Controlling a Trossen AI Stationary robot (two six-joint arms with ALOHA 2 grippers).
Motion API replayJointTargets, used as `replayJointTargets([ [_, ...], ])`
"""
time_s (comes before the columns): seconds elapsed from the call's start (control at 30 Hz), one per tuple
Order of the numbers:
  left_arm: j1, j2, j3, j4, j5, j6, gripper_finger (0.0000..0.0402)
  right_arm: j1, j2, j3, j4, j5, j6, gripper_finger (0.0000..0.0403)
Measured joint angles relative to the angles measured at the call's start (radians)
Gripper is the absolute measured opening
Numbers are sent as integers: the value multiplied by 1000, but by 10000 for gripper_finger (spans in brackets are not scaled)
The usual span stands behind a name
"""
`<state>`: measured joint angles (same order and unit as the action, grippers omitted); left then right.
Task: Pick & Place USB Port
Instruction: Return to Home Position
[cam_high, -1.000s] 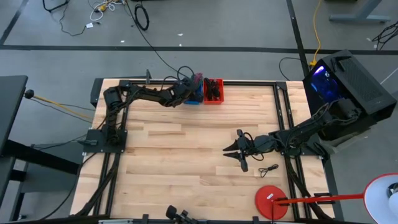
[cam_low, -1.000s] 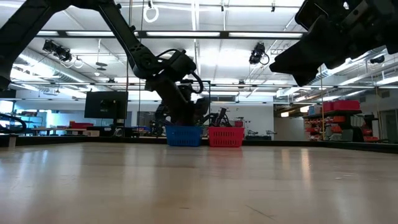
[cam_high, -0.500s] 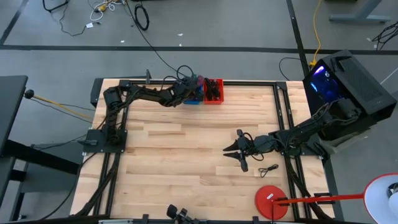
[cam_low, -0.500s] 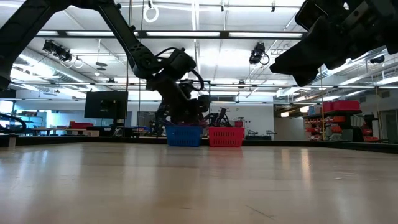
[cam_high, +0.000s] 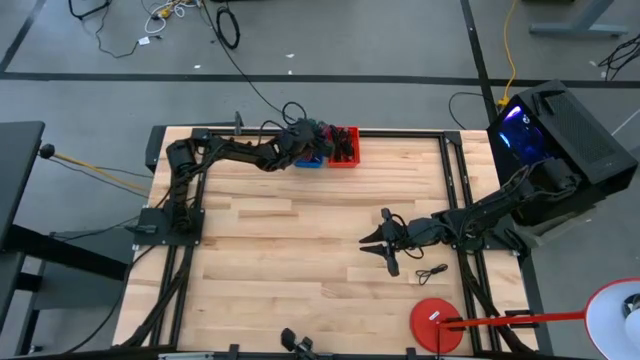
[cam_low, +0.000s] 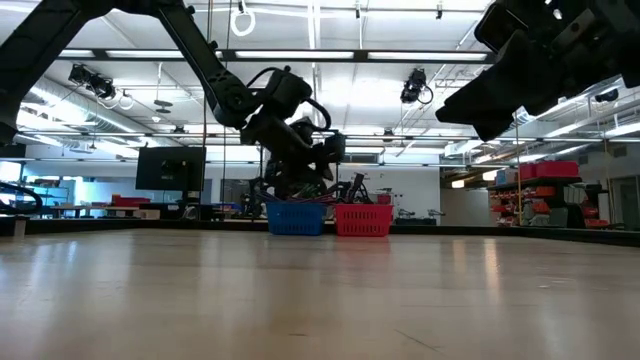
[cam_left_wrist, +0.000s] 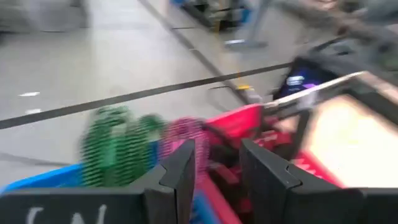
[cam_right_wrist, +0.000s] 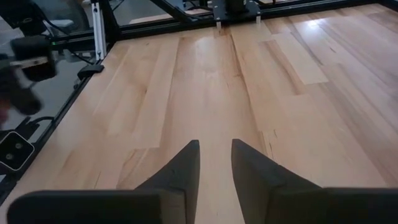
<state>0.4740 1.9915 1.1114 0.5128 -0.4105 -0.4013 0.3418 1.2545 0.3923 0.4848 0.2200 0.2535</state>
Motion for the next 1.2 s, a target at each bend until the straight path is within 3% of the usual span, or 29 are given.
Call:
replayJointTargets([
  [0.1, 0, 0, 0, 87, 191, -3, 129, 0, 0, 0, -9, 8, -2, 95],
  [0.23, -10, 0, 0, 274, 643, 46, 128, 0, 0, 0, -8, 8, -8, 95],
  [0.3, -30, -3, 0, 344, 806, 44, 126, 0, 0, 0, -8, 8, -8, 95],
  [0.57, -132, -10, 0, 340, 1262, 20, 109, -17, 0, 0, -6, 89, -119, 95],
  [0.7, -186, -10, 0, 332, 1299, 20, 94, -89, -16, 1, 22, 86, -168, 95],
  [0.93, -268, -34, -45, 310, 1246, 64, 60, -257, -76, 1, 25, -63, -217, 95],
  [1.07, -320, -121, -165, 305, 1148, 103, 43, -328, -104, 1, 8, -127, -249, 95],
  [1.2, -393, -257, -315, 314, 964, 180, 31, -389, -106, 1, 9, -174, -259, 95],
])
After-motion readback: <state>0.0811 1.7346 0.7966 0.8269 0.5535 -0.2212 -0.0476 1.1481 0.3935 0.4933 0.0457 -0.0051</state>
